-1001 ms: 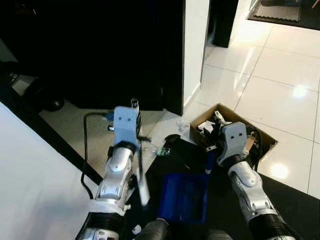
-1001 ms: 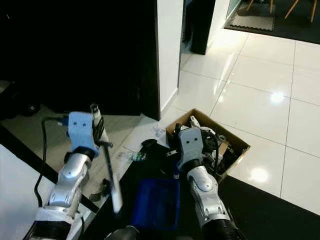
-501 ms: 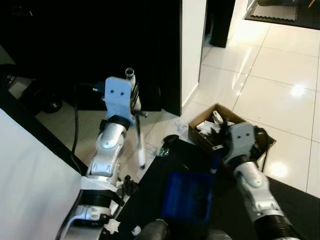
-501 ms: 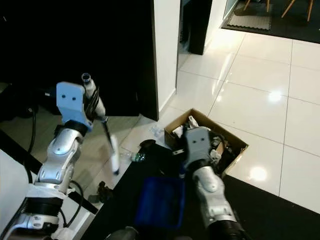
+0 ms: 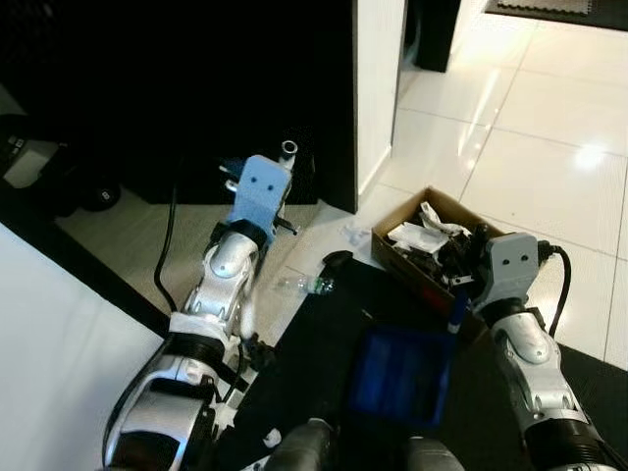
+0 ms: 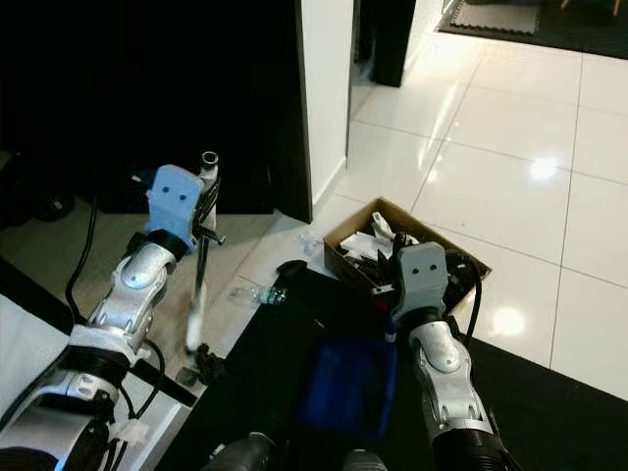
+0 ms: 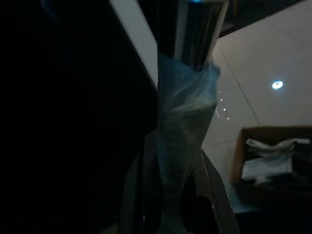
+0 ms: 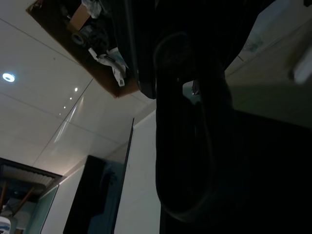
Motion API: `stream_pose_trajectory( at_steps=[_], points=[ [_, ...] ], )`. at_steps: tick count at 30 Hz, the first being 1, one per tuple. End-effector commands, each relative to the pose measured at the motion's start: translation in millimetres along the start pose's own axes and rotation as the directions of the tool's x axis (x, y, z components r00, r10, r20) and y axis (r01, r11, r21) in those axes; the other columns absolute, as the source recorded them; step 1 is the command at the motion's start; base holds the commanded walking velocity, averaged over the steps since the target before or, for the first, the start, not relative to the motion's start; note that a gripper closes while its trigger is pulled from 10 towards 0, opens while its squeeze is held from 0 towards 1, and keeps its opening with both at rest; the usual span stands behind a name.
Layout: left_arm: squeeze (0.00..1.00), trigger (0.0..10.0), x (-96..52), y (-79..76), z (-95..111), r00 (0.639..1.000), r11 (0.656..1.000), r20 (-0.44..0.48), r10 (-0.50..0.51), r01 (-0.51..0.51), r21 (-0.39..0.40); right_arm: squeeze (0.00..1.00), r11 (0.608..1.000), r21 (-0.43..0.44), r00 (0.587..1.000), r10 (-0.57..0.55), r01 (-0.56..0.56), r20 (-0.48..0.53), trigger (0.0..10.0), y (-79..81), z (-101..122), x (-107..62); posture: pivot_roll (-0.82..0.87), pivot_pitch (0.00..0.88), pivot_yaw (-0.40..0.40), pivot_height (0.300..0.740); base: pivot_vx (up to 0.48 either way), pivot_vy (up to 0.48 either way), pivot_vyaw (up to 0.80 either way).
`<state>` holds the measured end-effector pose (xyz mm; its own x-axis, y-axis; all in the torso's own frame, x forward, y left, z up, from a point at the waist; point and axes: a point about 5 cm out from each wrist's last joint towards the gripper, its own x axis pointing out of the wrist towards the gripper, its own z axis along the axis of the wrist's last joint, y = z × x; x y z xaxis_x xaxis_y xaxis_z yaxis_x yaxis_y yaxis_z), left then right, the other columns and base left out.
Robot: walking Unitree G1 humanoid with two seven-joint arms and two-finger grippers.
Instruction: Sweep floor
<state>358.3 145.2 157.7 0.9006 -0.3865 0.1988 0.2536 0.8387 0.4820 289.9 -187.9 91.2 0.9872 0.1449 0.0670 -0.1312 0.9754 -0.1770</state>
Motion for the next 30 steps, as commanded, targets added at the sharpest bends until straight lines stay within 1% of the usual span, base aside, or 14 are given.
stream_pose_trajectory(
  at_steps=[1,4,5,6,8,10,12,14,15,17,19,23,27,30],
  points=[
    [0.00,10.0,-2.1,6.5,-2,1.000,0.997,0.005,-0.017,0.016,0.079,0.00,1.000,-0.011,0.999,0.016,-0.016,0.033,10.0,2.4,8,1.8,-0.13,0.128,0.096,0.740,0.000,0.000,0.00],
    [0.00,10.0,-2.0,11.2,-6,1.000,0.993,0.000,0.011,-0.011,0.117,0.00,1.000,-0.010,0.999,0.019,-0.018,0.038,10.0,3.5,9,1.1,-0.14,0.133,0.092,0.740,0.000,0.000,0.00],
    [0.00,10.0,-2.6,11.1,-9,1.000,0.988,-0.006,0.015,-0.014,0.153,0.00,1.000,-0.010,0.999,0.024,-0.024,0.042,10.0,4.9,11,1.5,-0.14,0.139,0.088,0.740,0.000,0.000,0.00],
    [0.00,10.0,-2.6,11.1,-9,1.000,0.988,-0.006,0.015,-0.014,0.153,0.00,1.000,-0.010,0.999,0.024,-0.024,0.042,10.0,4.9,11,1.5,-0.14,0.139,0.088,0.740,0.000,0.000,0.00],
    [0.00,10.0,-5.9,8.2,-17,1.000,0.978,-0.027,0.005,0.001,0.208,0.00,0.999,-0.015,0.998,0.040,-0.039,0.056,10.0,6.9,16,2.7,-0.16,0.158,0.077,0.740,0.000,0.000,0.00],
    [0.00,10.0,-7.5,7.0,-19,0.999,0.975,-0.034,0.000,0.008,0.223,0.00,0.999,-0.019,0.997,0.046,-0.045,0.063,10.0,7.1,18,3.1,-0.16,0.160,0.074,0.740,0.000,0.000,0.00],
    [0.00,10.0,-12.2,7.7,-27,0.998,0.976,-0.061,0.015,-0.002,0.216,0.00,0.998,-0.028,0.995,0.057,-0.055,0.078,10.0,5.1,25,3.1,-0.18,0.193,0.054,0.740,0.000,0.000,0.00],
    [0.00,10.0,-13.8,8.0,-29,0.997,0.977,-0.071,0.023,-0.007,0.211,0.00,0.998,-0.032,0.995,0.061,-0.059,0.083,10.0,3.8,28,2.8,-0.18,0.199,0.049,0.740,0.000,0.000,0.00],
    [0.00,10.0,-15.9,8.5,-32,0.996,0.979,-0.080,0.037,-0.020,0.203,0.00,0.997,-0.037,0.993,0.069,-0.065,0.091,10.0,2.3,32,2.5,-0.19,0.226,0.032,0.740,0.000,0.000,0.00],
    [0.00,10.0,-17.6,8.9,-34,0.995,0.980,-0.086,0.049,-0.031,0.196,0.00,0.996,-0.042,0.992,0.077,-0.073,0.098,10.0,1.7,35,2.6,-0.19,0.232,0.028,0.740,0.000,0.000,0.00],
    [0.00,10.0,-21.4,9.8,-38,0.992,0.982,-0.092,0.090,-0.073,0.174,0.00,0.994,-0.054,0.987,0.105,-0.099,0.118,10.0,2.4,46,3.8,-0.21,0.273,-0.003,0.740,0.000,0.000,0.00],
    [0.00,10.0,-24.4,12.2,-42,0.985,0.981,-0.104,0.138,-0.122,0.148,0.00,0.991,-0.061,0.982,0.129,-0.122,0.136,10.0,4.1,56,3.8,-0.23,0.286,-0.012,0.740,0.000,0.000,0.00],
    [0.00,10.0,-27.8,21.4,-47,0.963,0.971,-0.133,0.236,-0.227,0.078,0.00,0.987,-0.079,0.978,0.152,-0.141,0.147,10.0,4.4,67,-3.2,-0.27,0.327,-0.031,0.740,0.000,0.000,0.00],
    [0.00,10.0,-29.1,24.1,-48,0.953,0.964,-0.147,0.265,-0.261,0.047,0.00,0.986,-0.081,0.977,0.153,-0.142,0.147,10.0,3.7,70,-6.2,-0.29,0.339,-0.032,0.740,0.000,0.000,0.00]
  ],
)
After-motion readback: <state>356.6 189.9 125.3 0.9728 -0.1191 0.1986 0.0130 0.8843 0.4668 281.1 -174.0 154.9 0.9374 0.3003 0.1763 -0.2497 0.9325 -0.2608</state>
